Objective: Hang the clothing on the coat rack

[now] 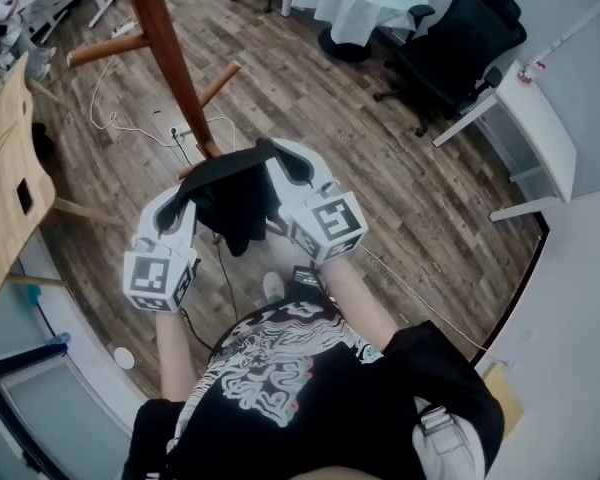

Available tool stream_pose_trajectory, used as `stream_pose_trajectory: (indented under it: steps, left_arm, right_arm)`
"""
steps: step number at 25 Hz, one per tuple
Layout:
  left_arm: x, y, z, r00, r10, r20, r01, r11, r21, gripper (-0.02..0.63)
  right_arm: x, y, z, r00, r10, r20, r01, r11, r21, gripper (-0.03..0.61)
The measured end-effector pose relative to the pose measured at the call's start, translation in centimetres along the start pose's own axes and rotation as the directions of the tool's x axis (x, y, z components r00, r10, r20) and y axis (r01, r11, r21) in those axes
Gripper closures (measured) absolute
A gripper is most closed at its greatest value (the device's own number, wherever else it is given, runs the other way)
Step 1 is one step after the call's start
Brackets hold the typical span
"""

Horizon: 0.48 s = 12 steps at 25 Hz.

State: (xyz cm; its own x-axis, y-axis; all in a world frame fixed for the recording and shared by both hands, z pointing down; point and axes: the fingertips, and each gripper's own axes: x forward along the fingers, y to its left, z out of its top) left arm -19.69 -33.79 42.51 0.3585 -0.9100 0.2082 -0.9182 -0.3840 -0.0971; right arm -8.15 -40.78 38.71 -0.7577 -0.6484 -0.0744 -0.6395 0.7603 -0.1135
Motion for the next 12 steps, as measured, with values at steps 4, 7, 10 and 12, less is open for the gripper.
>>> stream_pose_trajectory:
  steps: [4,7,10,12]
  left_arm:
    - [1.1,0.5,0.3,1.0,-0.01,-0.019,0.01,1.0,0.006,0.606]
    - [1.7,1.2,0.8,1.0,-0.012,-0.02,0.012,1.0,0.003,0.606]
    - [2.4,1.9,1.1,0.999,0.001,-0.032,-0.001,1.0,0.016,0.606]
    - [2.7,2.3,1.6,0.999,0.006,-0.036,-0.005,0.999,0.037,0.606]
  right_arm:
    - [1.3,-1.1,0.8,1.0,0.007,-0.001,-0.007,1.0,-0.022,0.577]
    - [2.3,-1.6,0.7,1.0,0.014,-0.01,-0.014,1.0,-0.021,0.577]
    - [2.9,-2.3,0.6,1.0,0.014,-0.021,-0.014,1.0,-0.012,0.576]
    - [3.5,-2.7,0.8,1.0,0.006,-0.021,-0.006,1.0,-0.004,0.576]
